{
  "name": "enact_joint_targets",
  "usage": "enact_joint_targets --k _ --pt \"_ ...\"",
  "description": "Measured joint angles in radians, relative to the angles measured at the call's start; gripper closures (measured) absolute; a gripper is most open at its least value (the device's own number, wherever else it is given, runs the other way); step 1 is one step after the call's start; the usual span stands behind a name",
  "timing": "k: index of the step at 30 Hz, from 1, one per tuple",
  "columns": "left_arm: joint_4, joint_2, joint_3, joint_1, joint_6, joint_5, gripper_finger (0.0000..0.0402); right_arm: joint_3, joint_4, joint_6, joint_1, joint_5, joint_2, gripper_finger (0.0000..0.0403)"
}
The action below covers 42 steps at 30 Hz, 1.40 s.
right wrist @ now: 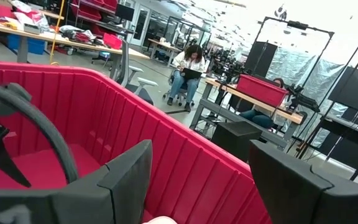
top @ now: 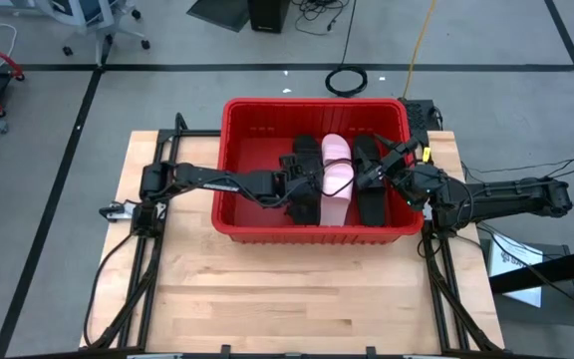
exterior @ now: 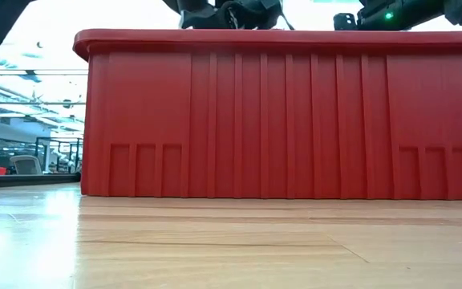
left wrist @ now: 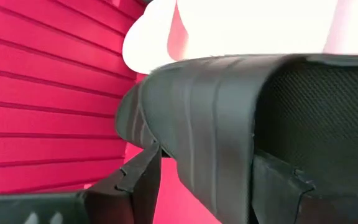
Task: Pick and place slides into bin
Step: Put the black slipper into the red container
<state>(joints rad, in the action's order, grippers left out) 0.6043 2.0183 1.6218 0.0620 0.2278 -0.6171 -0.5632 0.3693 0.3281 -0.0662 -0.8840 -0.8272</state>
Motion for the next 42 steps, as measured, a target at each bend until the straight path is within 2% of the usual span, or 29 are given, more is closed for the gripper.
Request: enact_joint_targets --k 5,14,26,35,42 --pt "0.004 -0.031 0.0 -0.001 0.025 -0.039 0.0192 0.0 0.007 0.003 0.003 0.0 0.0 0.0149" --pt "0.055 -0.194 0.001 -0.006 -0.024 -0.067 0.0192 0.0 0.012 0.002 0.021 0.0 0.0 0.0149" --pt "0.112 -0.404 0.002 -0.064 -0.044 -0.066 0.0192 0.0 0.091 0.032 0.165 -0.001 0.008 0.0149" --pt "0.181 -0.453 0.001 -0.13 -0.076 -0.066 0.0192 0.0 0.158 0.028 0.266 -0.001 0.009 0.0149" --pt "0.249 -0.461 0.001 -0.166 -0.054 -0.07 0.0192 0.0 0.169 0.027 0.304 -0.002 0.009 0.0149"
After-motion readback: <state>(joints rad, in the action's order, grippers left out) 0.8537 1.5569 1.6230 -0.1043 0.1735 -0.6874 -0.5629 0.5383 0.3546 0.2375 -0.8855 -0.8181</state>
